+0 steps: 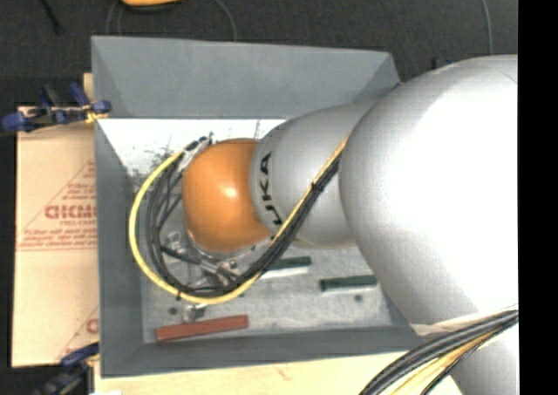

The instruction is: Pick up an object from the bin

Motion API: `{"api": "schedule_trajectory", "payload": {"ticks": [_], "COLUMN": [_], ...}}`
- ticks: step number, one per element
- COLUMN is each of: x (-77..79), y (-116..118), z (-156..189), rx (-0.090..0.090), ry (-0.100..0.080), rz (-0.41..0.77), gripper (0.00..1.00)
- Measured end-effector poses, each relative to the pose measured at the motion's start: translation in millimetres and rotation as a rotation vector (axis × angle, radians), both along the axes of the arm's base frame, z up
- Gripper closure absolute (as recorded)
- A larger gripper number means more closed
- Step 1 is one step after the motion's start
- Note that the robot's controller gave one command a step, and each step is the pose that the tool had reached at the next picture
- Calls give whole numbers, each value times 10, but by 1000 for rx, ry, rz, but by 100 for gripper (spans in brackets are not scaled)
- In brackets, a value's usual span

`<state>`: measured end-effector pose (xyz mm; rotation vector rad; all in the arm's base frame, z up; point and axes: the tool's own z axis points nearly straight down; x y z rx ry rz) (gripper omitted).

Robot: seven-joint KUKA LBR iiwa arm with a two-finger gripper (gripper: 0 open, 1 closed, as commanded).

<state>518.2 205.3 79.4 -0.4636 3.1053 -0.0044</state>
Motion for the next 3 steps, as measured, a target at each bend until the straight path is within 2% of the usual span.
{"api": "schedule_trajectory", "payload": {"ticks": [1,2,3], "x": [-146,-248,-232], "y": [208,-429,-834], "z": [-14,60,81], "rx": [10,12,5], "ry": [-8,-22,-18], "rz": [49,11,105], "gripper": [0,0,0]}}
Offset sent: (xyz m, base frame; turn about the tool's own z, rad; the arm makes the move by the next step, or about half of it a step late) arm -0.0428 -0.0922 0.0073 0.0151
